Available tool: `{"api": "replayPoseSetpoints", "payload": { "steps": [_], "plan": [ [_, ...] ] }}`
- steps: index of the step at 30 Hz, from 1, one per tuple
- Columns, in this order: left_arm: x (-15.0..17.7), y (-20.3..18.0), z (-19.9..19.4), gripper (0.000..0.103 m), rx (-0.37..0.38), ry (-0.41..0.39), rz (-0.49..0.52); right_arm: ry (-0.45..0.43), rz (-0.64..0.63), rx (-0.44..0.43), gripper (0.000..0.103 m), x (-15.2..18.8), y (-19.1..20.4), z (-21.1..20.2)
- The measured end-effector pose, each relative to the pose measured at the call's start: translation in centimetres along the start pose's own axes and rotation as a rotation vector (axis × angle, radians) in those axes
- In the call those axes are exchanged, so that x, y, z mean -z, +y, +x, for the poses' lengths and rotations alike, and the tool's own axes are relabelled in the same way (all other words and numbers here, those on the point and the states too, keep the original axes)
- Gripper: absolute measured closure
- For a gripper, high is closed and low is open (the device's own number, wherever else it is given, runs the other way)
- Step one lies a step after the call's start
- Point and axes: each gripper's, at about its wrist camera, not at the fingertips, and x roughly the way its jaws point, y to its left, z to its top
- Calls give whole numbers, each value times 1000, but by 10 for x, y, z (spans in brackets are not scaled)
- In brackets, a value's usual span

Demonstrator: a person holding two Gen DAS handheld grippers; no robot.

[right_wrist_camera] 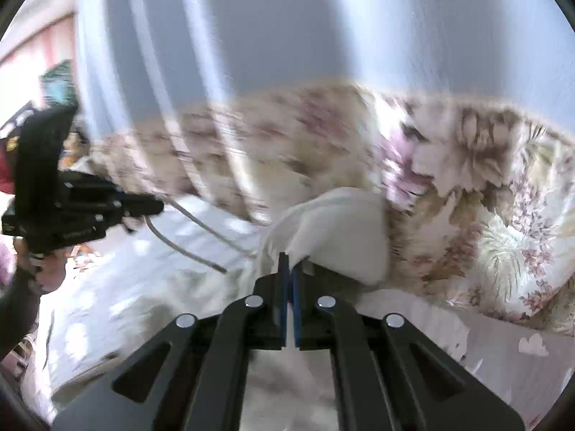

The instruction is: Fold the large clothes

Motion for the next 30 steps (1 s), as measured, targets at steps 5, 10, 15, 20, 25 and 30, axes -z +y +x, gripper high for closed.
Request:
{"api": "replayPoseSetpoints", "payload": {
  "steps": [5, 10, 15, 20, 25, 30],
  "plan": [
    [102, -35, -12, 101, 53, 145, 16, 137, -39, -42, 102, 71, 39, -30],
    [182, -47, 60, 98, -28, 352, 44, 417, -47, 176, 101, 161, 32, 16],
    [185, -55, 46, 92, -67, 297, 91, 417, -28, 241, 99, 158, 33, 6],
    [180, -55, -10, 3, -323, 105, 208, 385, -169, 450, 49, 134, 50, -34],
    [165, -30, -18, 3, -393, 109, 170, 374, -284, 755, 43, 116, 33, -45],
    [128, 3, 10, 3, -362, 144, 78, 271, -155, 774, 36, 86, 3, -55]
  ]
}}
